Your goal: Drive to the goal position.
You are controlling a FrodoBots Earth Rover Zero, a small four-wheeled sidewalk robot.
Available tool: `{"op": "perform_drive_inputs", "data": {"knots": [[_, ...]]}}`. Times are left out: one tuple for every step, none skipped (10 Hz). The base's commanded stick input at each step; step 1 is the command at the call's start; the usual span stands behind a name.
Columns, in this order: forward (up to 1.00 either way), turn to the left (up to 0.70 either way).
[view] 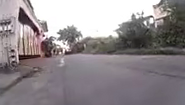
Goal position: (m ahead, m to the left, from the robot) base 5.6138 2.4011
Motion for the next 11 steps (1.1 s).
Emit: {"op": "perform_drive_inputs", "data": {"knots": [[1.0, 0.3], [1.0, 0.07], [1.0, 0.0], [1.0, 0.0], [1.0, 0.0], [1.0, 0.0], [1.0, 0.0], [1.0, 0.0], [1.0, 0.0], [1.0, 0.01], [1.0, 0.03]]}}
